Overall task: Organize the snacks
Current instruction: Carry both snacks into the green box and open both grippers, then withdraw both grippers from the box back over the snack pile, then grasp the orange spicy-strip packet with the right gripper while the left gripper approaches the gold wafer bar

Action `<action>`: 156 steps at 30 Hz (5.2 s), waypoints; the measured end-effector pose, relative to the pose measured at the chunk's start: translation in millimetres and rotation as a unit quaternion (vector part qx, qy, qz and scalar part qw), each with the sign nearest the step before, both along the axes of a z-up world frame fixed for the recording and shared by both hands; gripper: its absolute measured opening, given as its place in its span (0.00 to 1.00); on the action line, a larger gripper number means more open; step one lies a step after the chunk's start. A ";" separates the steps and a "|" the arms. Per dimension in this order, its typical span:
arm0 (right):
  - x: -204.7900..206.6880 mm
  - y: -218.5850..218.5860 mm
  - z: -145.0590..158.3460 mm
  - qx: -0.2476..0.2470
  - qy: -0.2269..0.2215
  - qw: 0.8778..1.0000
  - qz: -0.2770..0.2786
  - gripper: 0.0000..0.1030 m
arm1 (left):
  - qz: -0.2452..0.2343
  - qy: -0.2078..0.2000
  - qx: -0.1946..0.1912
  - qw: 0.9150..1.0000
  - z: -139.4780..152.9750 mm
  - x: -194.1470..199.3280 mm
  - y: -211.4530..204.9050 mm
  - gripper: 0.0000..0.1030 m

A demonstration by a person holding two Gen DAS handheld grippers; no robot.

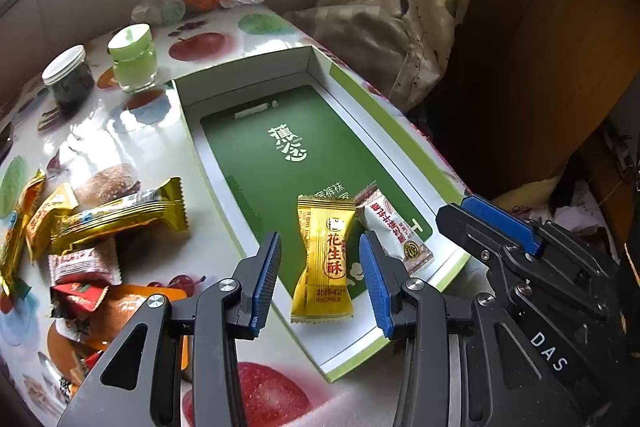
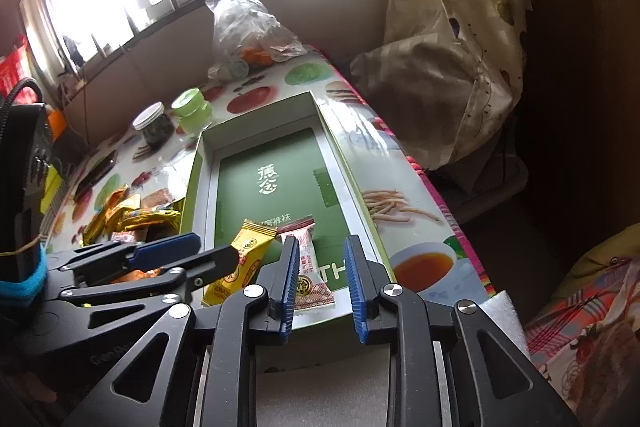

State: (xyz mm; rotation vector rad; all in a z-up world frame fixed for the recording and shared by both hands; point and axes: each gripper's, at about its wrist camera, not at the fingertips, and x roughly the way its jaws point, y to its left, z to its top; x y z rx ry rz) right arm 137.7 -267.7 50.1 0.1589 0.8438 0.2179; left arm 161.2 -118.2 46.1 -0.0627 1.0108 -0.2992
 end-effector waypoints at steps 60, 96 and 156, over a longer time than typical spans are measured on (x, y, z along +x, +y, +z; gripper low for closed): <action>-61.0 157.5 -11.6 -0.015 0.007 0.970 0.241 0.47 | 0.202 -0.003 0.012 0.979 -15.1 -142.8 206.8 0.49; -74.0 280.5 -46.9 -0.127 -0.003 0.880 0.457 0.60 | 0.260 0.015 -0.016 0.965 -35.6 -155.5 260.9 0.49; -31.0 201.4 -0.7 0.000 -0.018 0.964 0.265 0.34 | 0.181 -0.012 0.043 0.983 -23.6 -10.5 266.7 0.49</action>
